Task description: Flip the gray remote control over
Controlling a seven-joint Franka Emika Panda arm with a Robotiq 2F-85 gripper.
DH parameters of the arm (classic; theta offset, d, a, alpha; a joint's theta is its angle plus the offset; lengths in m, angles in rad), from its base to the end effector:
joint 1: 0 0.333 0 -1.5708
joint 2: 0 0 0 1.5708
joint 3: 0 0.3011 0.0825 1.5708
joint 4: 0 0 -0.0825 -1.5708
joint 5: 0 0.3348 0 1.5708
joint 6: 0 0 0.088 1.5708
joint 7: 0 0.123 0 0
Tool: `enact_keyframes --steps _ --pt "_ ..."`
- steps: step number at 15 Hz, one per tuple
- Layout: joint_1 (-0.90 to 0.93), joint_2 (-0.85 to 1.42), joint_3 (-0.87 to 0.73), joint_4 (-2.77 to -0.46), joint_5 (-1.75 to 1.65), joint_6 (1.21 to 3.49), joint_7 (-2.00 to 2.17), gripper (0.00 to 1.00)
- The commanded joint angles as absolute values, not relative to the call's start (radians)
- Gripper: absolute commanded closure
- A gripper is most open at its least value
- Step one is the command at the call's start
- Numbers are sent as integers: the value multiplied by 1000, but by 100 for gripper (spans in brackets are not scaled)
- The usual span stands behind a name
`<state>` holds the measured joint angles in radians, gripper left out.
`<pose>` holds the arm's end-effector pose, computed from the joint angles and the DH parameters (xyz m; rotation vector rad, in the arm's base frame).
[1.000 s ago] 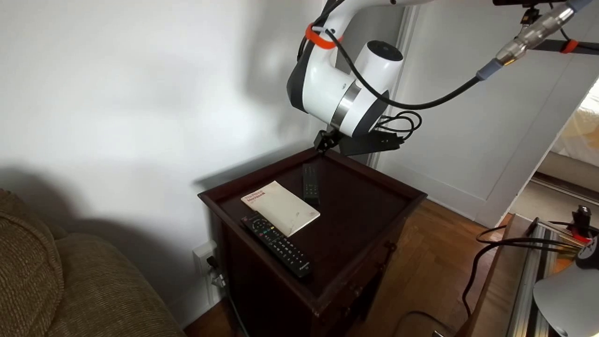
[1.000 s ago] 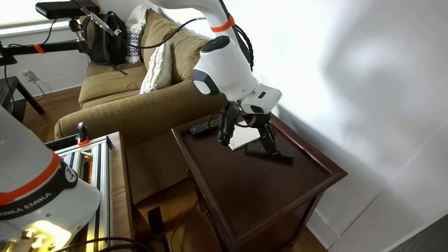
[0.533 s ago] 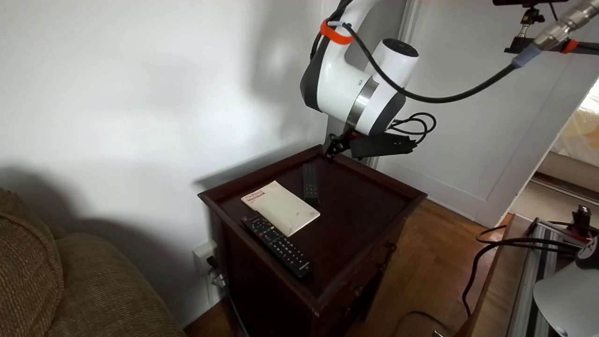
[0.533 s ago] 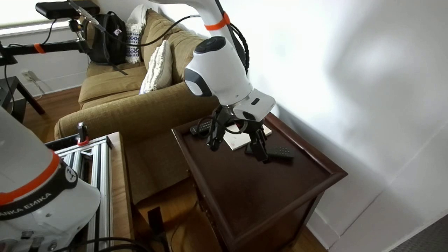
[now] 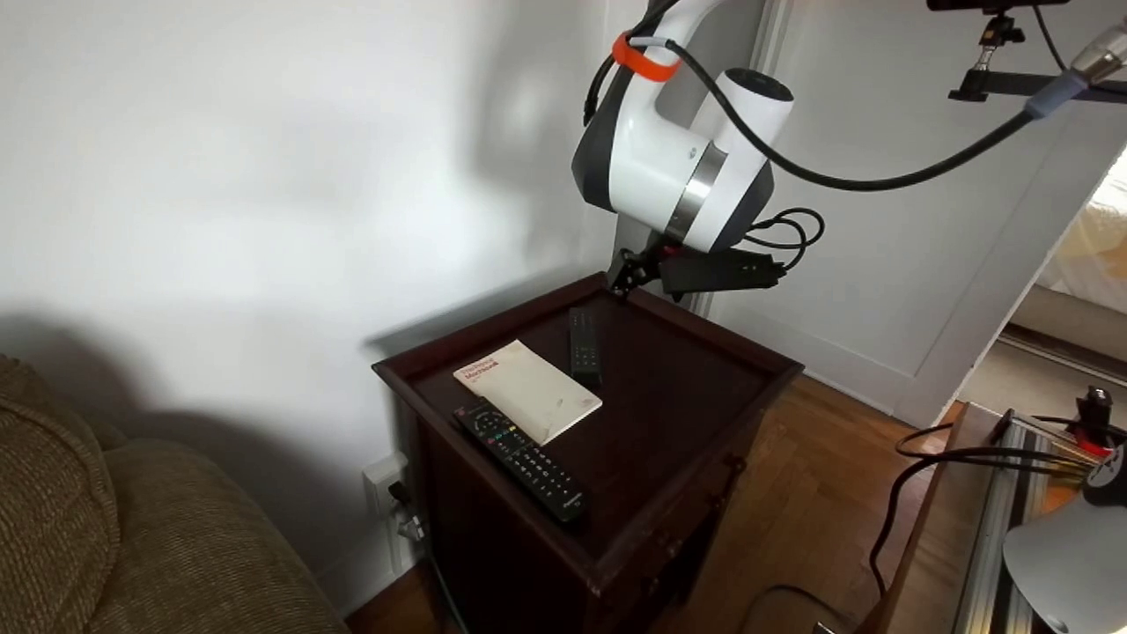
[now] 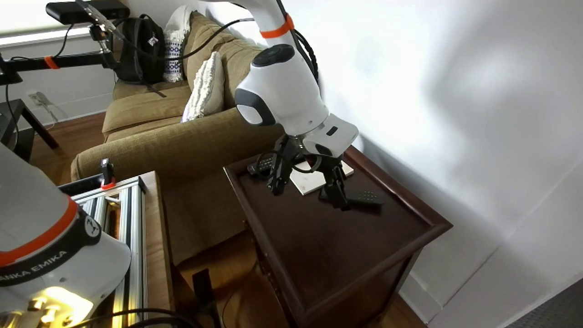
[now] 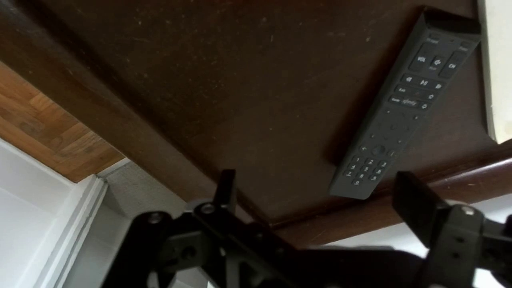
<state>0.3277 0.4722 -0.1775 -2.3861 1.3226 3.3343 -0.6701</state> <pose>0.4529 -0.0431 0.1849 2.8774 -0.7301 0.6262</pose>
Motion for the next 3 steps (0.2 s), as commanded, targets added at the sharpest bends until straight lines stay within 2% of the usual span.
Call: enact_keyframes --steps 1,3 --pt "328 472 -177 -2386 1322 3334 -670 0" --pt "328 472 -177 -2387 1322 3334 -670 0"
